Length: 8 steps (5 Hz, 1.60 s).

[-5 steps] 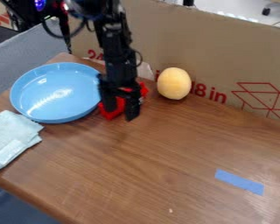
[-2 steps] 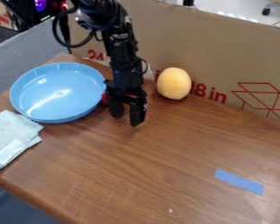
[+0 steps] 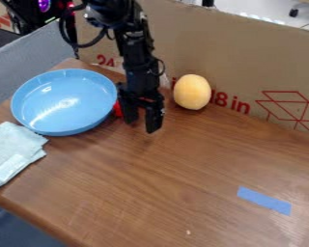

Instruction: Move the red object from the cloth to the table

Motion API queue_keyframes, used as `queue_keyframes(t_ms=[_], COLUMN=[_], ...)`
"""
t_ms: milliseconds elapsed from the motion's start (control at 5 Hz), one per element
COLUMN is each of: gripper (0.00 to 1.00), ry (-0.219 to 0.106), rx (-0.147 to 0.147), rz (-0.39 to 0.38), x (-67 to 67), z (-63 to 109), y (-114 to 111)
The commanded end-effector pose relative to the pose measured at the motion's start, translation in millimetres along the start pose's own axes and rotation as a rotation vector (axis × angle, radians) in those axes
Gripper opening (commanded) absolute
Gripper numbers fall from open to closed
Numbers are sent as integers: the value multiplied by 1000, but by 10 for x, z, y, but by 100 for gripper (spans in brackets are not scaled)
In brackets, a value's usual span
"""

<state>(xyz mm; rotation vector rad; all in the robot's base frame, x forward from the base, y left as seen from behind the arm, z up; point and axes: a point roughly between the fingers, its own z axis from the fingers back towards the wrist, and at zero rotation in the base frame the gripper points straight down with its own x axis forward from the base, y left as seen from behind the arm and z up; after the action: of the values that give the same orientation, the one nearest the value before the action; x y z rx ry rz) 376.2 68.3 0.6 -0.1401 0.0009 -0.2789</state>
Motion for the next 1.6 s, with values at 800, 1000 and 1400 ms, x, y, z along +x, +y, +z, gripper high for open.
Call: queue_keyframes(t_ms=[800, 1000, 1400], gripper=[0, 0, 0], ry=[-133, -156, -172], rx=[21, 22, -6], rz=[-6, -51, -122], x=[-164, -74, -286], z=[349, 390, 424], y=[-376, -421, -715])
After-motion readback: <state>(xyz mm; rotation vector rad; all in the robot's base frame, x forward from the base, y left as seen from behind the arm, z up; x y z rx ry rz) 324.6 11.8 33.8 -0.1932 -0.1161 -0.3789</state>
